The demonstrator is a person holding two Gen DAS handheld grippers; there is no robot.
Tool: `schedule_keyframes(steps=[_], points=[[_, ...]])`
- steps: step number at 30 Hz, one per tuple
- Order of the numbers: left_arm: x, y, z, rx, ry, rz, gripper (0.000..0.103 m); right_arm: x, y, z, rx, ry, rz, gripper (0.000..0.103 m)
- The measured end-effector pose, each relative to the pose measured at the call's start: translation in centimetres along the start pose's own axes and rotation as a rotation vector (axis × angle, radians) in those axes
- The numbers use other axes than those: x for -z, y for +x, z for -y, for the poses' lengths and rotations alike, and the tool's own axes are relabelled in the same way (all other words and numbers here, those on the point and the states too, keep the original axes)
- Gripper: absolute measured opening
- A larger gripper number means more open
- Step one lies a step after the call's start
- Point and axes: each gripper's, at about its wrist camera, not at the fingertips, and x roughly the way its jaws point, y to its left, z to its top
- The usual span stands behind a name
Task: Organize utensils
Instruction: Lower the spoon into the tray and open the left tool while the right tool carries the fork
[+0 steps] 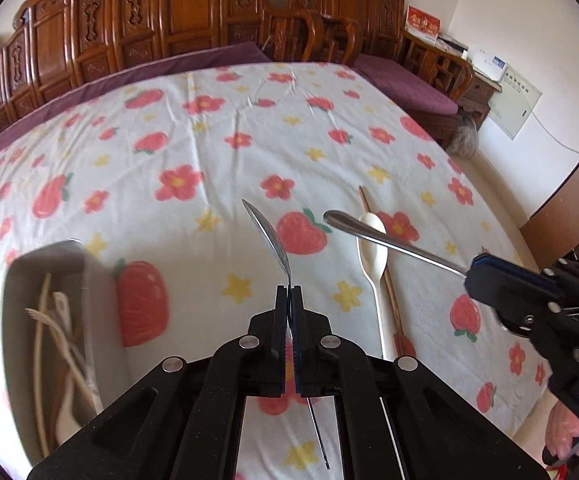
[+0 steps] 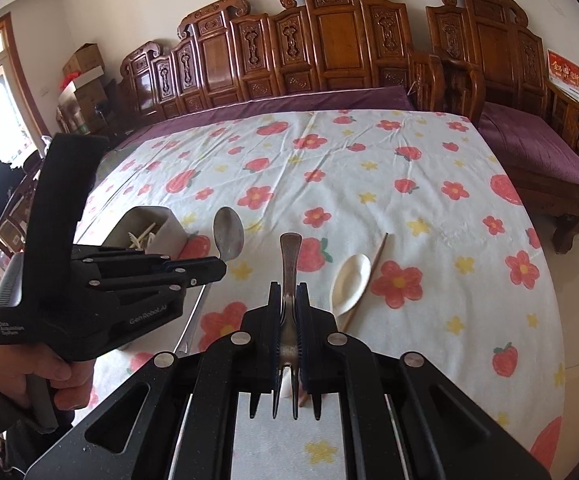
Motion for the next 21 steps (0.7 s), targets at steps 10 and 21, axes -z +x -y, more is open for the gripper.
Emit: schedule_keyframes(steps=[10,21], points=[[0.7,-5.2,-4.3,-0.030,-0.022,0.051,0.001,-1.3,0.1,-4.6,-0.029,-0.046,0.012,0.009],[2.3,-7.9,-9.9,-0.084,-0.065,0.073,0.001,-2.4,1.2,-9.2,-0.053,-0.086,0.016,0.009]])
